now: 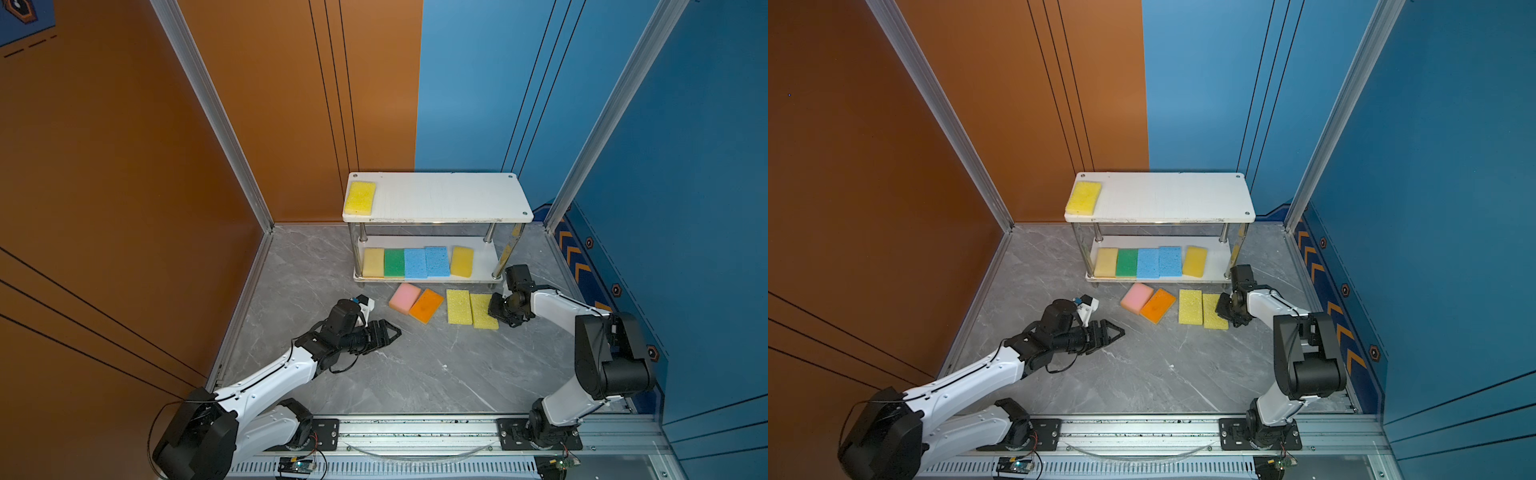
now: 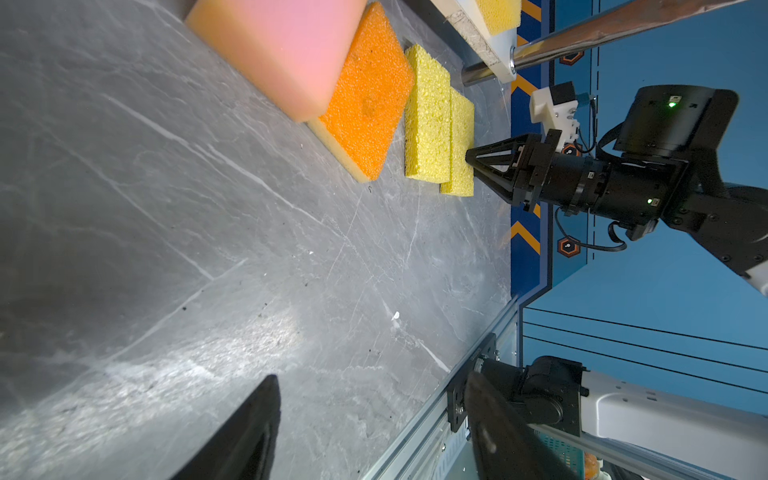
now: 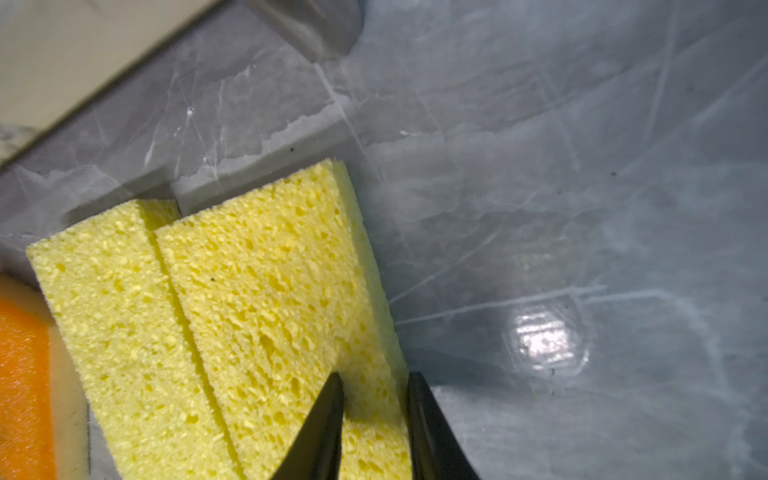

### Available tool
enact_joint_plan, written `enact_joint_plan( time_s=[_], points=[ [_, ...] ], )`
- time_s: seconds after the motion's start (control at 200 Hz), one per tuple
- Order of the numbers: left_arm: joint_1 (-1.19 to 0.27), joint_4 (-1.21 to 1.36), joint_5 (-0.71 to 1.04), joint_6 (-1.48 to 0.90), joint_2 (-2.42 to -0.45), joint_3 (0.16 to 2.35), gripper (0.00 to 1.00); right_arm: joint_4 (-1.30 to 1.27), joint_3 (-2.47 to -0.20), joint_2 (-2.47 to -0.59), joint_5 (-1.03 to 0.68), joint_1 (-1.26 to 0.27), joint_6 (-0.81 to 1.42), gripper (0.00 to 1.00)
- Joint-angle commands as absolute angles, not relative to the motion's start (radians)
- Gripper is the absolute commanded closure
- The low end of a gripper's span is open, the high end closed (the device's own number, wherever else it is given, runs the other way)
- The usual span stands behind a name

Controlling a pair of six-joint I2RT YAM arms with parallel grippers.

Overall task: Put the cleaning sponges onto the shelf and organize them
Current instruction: 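Close the right gripper on the pale yellow sponge farthest from the shelf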

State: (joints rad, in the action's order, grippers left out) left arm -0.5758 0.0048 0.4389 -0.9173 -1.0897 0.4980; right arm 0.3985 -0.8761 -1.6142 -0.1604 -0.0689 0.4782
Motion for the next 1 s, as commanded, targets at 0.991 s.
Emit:
enact_joint_plan(
  time_s=[0.991],
  points=[
    [-0.563, 0.008, 0.48, -0.965, -0.963, 0.442, 0.2, 0.644, -0.731, -1.086, -0.256, -0.138, 0.498, 0.94]
  ],
)
